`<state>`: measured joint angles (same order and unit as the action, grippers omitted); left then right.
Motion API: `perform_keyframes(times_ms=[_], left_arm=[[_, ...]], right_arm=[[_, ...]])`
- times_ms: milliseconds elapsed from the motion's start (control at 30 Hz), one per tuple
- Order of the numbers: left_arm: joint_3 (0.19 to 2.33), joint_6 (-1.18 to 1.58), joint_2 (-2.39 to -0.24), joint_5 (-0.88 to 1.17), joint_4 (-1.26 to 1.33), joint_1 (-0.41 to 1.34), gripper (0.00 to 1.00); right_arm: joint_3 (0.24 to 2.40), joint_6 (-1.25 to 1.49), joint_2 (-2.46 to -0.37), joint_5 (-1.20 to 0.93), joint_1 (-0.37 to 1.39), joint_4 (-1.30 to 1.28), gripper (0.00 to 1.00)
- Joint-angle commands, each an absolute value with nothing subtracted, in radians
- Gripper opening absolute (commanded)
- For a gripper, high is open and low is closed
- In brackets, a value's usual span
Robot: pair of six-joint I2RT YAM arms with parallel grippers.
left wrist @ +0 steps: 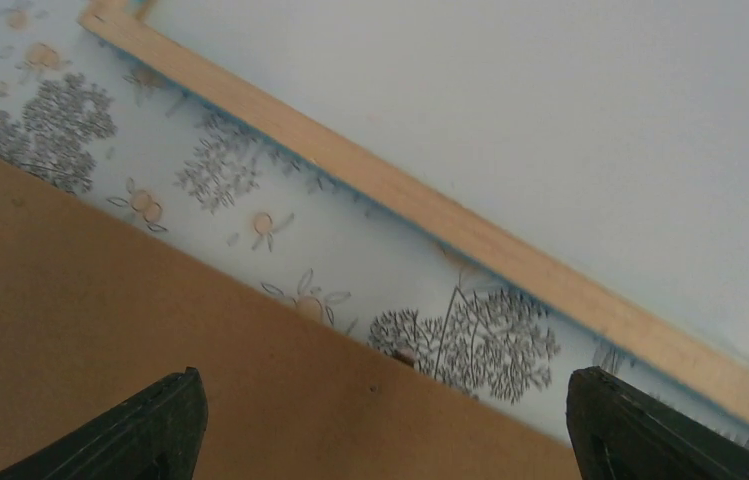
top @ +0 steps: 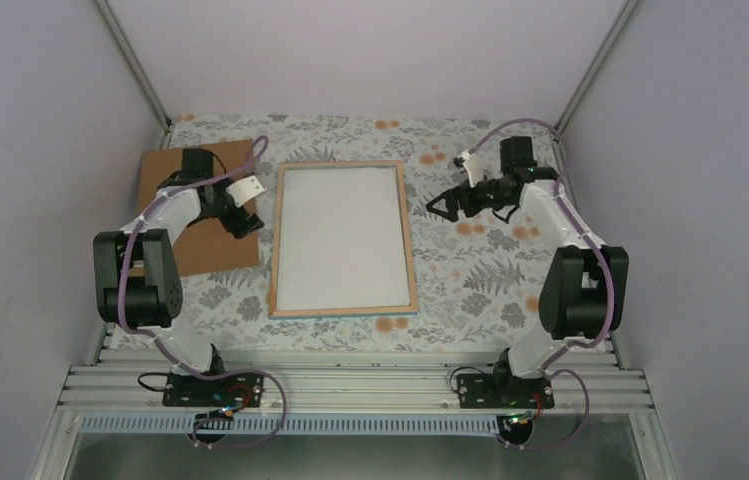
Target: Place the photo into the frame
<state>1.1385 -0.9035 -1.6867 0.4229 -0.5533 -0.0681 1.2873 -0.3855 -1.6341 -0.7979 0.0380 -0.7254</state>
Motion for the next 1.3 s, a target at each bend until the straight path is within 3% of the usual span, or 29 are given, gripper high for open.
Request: perform_keyframes(times_ms=[0,333,700,1267], left_arm=[[1.107,-1.121,-1.680,0.422,-0.593,-0.083,0.89],[1.119,-1.277,-1.779,0.399,-0.665,-0.049,0.78],[1.159,-1.451,-1.860,0.373,-0.796,0.014,0.76],[1.322,-1.314,-2.011,0.439,-0.745,0.238,0.76]], right_arm=[[1.276,-0.436,-1.657,-0.815,0.053,-0.752,0.99],[1.278,-0.490,-1.730,-0.864,0.053,-0.815,1.00],[1.287,-0.531,-1.783,-0.911,0.048,-0.875,1.00],[1.238,-0.594,-1.816,-0.873,-0.077,-0.906,1.00]])
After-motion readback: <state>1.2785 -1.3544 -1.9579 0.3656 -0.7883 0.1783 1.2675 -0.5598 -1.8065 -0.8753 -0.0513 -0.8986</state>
